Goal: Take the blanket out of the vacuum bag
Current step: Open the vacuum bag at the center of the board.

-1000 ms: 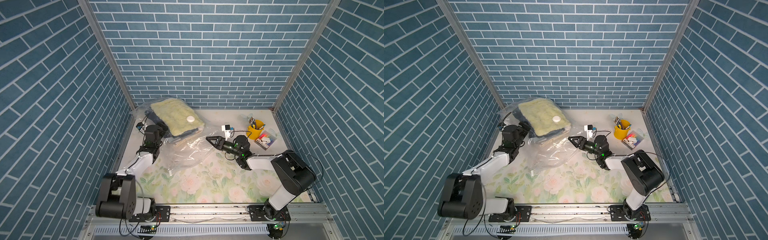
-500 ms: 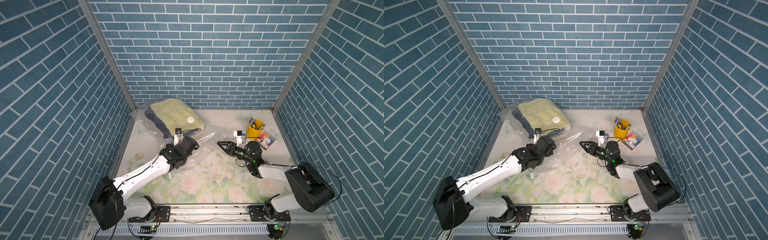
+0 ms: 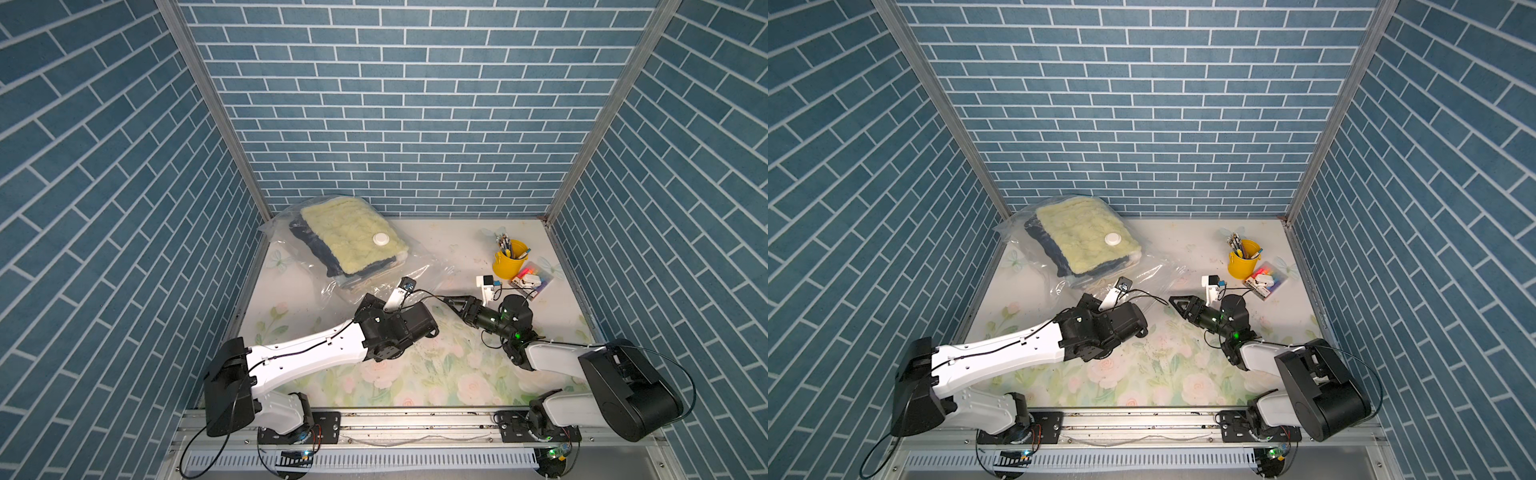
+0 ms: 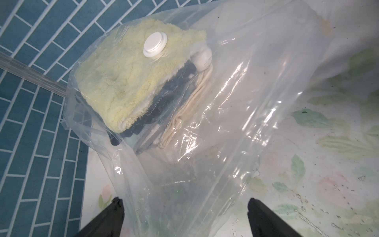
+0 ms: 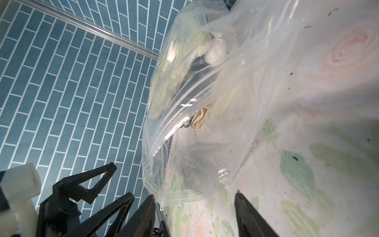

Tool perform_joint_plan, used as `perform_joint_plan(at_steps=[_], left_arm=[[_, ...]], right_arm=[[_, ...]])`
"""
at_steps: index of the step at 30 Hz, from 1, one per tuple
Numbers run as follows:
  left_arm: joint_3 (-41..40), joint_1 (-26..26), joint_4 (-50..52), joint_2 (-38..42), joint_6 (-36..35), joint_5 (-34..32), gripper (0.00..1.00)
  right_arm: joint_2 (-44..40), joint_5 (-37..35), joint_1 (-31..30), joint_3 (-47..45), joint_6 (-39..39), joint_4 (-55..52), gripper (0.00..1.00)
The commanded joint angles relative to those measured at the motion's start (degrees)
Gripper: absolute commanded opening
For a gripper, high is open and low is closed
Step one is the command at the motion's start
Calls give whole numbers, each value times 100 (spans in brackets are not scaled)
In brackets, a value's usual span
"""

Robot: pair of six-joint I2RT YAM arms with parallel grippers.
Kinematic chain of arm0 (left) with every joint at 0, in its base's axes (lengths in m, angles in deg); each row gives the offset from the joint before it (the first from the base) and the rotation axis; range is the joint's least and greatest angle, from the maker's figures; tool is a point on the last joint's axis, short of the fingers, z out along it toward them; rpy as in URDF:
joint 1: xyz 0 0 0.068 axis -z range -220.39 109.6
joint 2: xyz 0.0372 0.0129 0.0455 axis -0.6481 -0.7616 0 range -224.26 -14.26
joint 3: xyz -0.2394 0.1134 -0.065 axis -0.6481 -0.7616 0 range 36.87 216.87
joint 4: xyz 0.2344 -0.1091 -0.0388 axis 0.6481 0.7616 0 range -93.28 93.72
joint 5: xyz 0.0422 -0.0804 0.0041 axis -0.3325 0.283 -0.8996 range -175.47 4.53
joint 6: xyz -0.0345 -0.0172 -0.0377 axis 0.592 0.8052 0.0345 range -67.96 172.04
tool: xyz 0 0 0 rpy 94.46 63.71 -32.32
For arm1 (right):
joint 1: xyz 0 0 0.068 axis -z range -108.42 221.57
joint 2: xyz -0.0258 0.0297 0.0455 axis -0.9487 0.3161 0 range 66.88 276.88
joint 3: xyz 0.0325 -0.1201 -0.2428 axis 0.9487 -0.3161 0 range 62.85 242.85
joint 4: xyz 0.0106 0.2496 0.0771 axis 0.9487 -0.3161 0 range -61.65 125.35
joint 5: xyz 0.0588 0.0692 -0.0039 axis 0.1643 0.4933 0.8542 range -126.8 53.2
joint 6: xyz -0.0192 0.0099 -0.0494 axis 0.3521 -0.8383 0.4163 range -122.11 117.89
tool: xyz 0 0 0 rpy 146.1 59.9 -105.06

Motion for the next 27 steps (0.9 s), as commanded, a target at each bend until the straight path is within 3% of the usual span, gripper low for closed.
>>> perform_joint_plan(at_steps=[1, 9, 12, 17, 21, 27], left_arm=[[-92, 87, 287, -379, 14, -408, 100], [-234, 212, -17, -961, -281, -917, 99], [-228, 213, 106, -1228, -97, -1334, 96], [-64, 104, 471, -1835, 436, -2096, 74], [184, 18, 815, -2035, 797, -2435, 55], [428, -248, 561, -1718, 422, -2391, 35]], right_arm=[[149, 96, 10, -154, -7, 544, 64], [484, 157, -106, -365, -312, 1178, 65], [677, 83, -285, -384, -409, 1435, 65], [1246, 54, -666, -363, -834, 2313, 64], [1711, 28, -827, -435, -1305, 3268, 55], [2036, -51, -1004, -336, -1439, 3572, 43]])
